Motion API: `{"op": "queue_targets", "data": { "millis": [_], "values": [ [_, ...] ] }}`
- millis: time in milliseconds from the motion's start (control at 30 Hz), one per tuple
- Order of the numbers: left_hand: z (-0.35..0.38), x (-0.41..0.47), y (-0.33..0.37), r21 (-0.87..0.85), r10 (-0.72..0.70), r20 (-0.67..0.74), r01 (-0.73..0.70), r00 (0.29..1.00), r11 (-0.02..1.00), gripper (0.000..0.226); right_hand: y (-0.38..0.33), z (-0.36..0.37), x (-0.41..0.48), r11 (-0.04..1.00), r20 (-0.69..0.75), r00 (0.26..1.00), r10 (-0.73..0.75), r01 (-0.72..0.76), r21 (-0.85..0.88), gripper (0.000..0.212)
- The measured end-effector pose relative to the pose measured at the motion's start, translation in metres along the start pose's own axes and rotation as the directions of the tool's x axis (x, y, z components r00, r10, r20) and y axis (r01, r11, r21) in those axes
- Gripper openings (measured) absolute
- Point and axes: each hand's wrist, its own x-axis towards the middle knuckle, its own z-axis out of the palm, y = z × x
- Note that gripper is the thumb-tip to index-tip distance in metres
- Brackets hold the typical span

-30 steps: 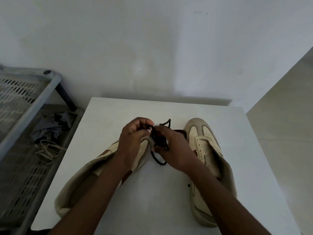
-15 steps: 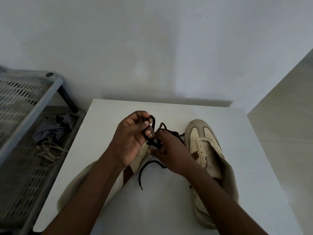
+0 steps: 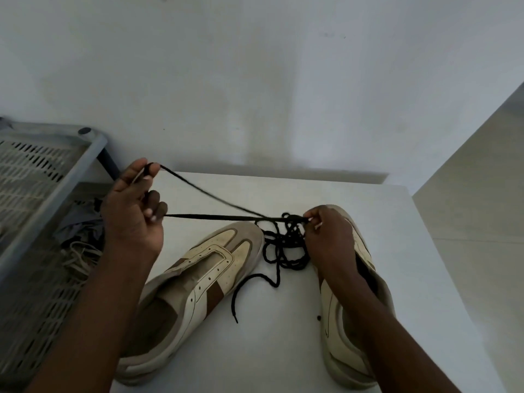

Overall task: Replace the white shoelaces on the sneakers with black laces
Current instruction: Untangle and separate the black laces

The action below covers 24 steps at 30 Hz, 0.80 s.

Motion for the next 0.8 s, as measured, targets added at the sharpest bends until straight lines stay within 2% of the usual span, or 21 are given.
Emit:
{"op": "queue_targets", "data": {
  "millis": [133,200,233,300,333,367,433,533,633,667,733,800],
  "values": [
    [-0.001,0.001,-0.003,0.055,0.034,-0.001,-0.034,0.999,0.998,0.035,-0.011,-0.014,0.006,0.993,-0.280,0.960,0.014,0.018,0.113,0.020],
    [-0.003,0.003,-0.006,0.093,0.035,-0.056,-0.030,0.998,0.995,0.036,-0.018,-0.019,0.007,0.937,-0.278,0.948,0.157,-0.054,0.346,0.021],
    [-0.004,0.004,-0.007,0.119,0.034,-0.086,-0.024,0.996,0.993,0.037,-0.022,-0.023,0.009,0.850,-0.224,0.942,0.249,-0.102,0.517,0.023],
    [-0.006,0.005,-0.010,0.163,0.038,-0.132,-0.016,0.990,0.986,0.039,-0.028,-0.035,0.011,0.571,-0.061,0.930,0.363,-0.170,0.803,0.026],
    [-0.006,0.007,-0.012,0.181,0.042,-0.156,-0.014,0.987,0.983,0.040,-0.031,-0.041,0.013,0.445,0.007,0.929,0.371,-0.185,0.876,0.026],
    [-0.006,0.007,-0.014,0.193,0.047,-0.180,-0.011,0.982,0.981,0.040,-0.034,-0.046,0.014,0.384,0.044,0.932,0.359,-0.191,0.904,0.026],
    [-0.007,0.009,-0.017,0.181,0.069,-0.252,-0.023,0.965,0.983,0.040,-0.042,-0.052,0.012,0.427,0.005,0.945,0.326,-0.152,0.891,0.026],
    [-0.013,0.013,-0.016,0.136,0.125,-0.356,-0.081,0.926,0.987,0.039,-0.047,-0.053,0.008,0.526,-0.173,0.927,0.333,-0.031,0.850,0.021],
    [-0.020,0.017,-0.014,0.135,0.152,-0.359,-0.110,0.921,0.985,0.035,-0.042,-0.062,0.011,0.667,-0.326,0.894,0.306,0.043,0.744,0.025],
    [-0.021,0.017,-0.014,0.130,0.129,-0.341,-0.089,0.931,0.987,0.035,-0.043,-0.065,0.012,0.693,-0.325,0.898,0.298,0.030,0.720,0.028],
    [-0.021,0.015,-0.017,0.165,0.071,-0.260,-0.028,0.963,0.986,0.033,-0.048,-0.068,0.014,0.687,-0.221,0.930,0.292,-0.043,0.725,0.030],
    [-0.019,0.012,-0.017,0.218,0.009,-0.170,0.029,0.985,0.976,0.033,-0.060,-0.073,0.014,0.727,-0.166,0.953,0.252,-0.074,0.682,0.029]
  ]
}}
